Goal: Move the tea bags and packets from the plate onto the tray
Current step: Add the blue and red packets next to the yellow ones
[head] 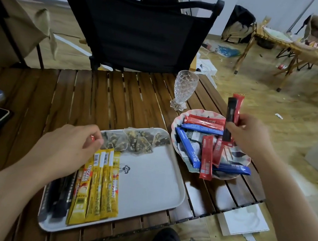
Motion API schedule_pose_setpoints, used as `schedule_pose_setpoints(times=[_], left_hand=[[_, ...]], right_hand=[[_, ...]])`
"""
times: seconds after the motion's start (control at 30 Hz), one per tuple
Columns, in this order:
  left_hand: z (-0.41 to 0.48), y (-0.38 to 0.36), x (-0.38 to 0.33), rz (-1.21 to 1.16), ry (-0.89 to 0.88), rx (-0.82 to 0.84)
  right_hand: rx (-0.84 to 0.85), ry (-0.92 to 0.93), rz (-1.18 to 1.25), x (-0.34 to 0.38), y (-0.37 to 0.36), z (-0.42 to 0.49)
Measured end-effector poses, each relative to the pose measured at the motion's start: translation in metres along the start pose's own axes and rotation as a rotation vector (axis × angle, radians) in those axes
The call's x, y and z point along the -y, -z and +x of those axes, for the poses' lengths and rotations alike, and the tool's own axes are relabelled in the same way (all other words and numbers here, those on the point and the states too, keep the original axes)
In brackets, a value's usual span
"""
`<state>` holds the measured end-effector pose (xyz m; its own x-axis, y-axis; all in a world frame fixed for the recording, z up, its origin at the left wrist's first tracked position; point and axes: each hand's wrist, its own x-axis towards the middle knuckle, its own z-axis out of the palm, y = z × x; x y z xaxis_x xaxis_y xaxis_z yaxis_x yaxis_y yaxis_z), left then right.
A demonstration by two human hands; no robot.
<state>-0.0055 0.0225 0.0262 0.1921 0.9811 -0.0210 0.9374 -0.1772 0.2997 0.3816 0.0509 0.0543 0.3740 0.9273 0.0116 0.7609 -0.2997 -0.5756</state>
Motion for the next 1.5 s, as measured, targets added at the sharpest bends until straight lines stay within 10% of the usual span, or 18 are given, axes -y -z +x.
schedule_pose_setpoints(times=[0.4, 1.5], left_hand=[[-0.006, 0.021, 0.027, -0.552, 0.113, 0.042], [-0.008, 0.005, 0.063, -0.304, 0.490, 0.552]], right_hand=[[0.693, 0.187, 0.554, 0.102, -0.112, -0.098], [0.777, -0.003, 0.609, 0.112, -0.127, -0.115]])
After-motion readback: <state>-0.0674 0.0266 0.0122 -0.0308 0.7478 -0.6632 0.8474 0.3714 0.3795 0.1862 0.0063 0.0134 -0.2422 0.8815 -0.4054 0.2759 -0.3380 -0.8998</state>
